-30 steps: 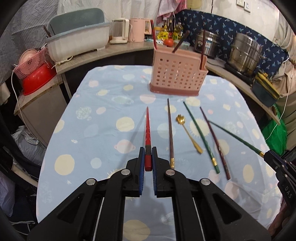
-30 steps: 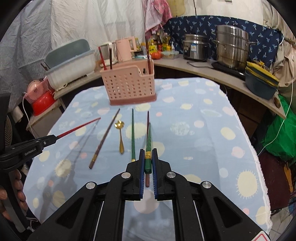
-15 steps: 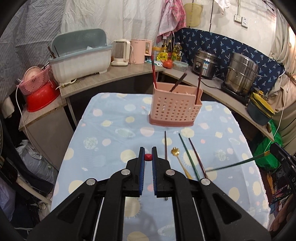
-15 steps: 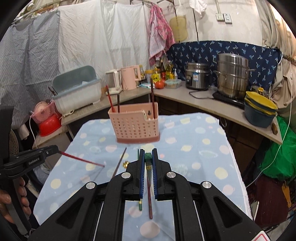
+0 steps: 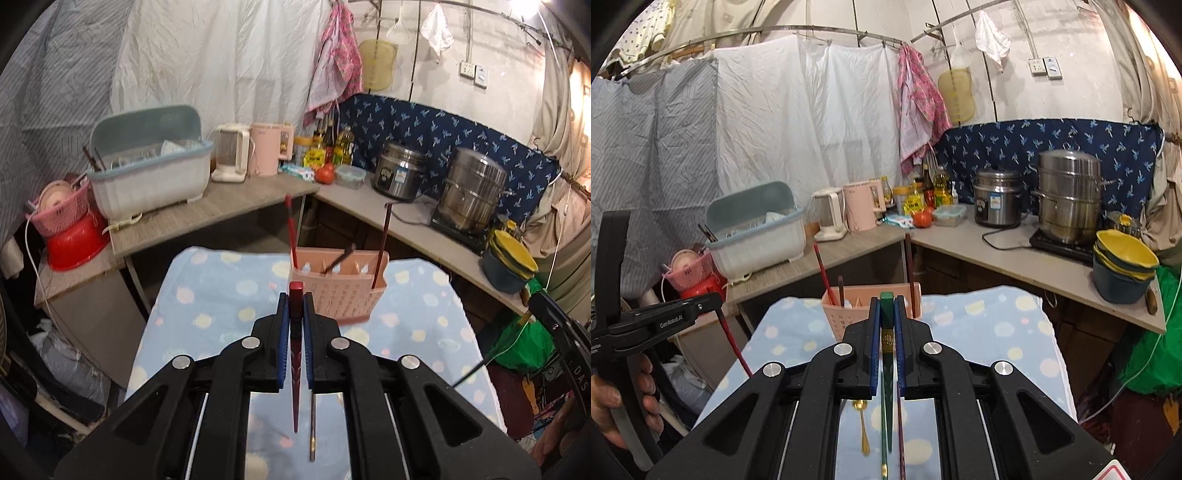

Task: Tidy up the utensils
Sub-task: 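Lift both held chopsticks to the pink holder and lower them in, then open both tools to release the chopsticks into the holder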

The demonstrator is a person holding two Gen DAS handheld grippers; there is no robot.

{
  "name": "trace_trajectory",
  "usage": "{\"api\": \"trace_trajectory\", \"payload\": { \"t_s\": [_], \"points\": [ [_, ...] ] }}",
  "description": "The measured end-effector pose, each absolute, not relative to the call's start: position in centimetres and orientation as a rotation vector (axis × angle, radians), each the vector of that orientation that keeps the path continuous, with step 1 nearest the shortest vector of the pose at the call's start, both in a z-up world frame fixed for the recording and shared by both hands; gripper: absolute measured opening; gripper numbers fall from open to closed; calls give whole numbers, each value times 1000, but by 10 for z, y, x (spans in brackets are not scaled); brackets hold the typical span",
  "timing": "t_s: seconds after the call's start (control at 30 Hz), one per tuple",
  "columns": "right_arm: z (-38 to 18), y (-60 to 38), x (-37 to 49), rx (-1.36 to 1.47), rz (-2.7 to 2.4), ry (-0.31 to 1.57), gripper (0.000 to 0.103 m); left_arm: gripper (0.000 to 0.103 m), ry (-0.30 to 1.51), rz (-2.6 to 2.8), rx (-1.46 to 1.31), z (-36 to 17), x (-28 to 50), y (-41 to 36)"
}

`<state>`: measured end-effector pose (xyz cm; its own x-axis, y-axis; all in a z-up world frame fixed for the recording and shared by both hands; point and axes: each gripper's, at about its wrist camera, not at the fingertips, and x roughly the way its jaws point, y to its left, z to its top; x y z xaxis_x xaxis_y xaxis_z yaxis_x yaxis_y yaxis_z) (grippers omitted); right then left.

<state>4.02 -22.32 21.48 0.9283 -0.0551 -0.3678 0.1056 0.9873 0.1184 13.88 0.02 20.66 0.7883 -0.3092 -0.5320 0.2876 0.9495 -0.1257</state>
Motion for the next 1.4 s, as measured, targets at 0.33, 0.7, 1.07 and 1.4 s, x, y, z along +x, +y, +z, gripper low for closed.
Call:
{"api": "trace_trajectory", "payload": {
  "t_s": [0.33,0.7,1.07,1.4],
  "points": [
    [259,-237,118,117,-87,304,7,7,466,-313,-34,267,196,-26],
    [277,-249,204,99,-117,262,7,7,392,-305,-44,295,267,-53],
    [239,-248,271,72,-117,330,7,7,464,-281,-28,243,322,-69],
    [187,-236,285,59,-90,436,7,7,560,-268,-30,197,337,-70]
  ]
}}
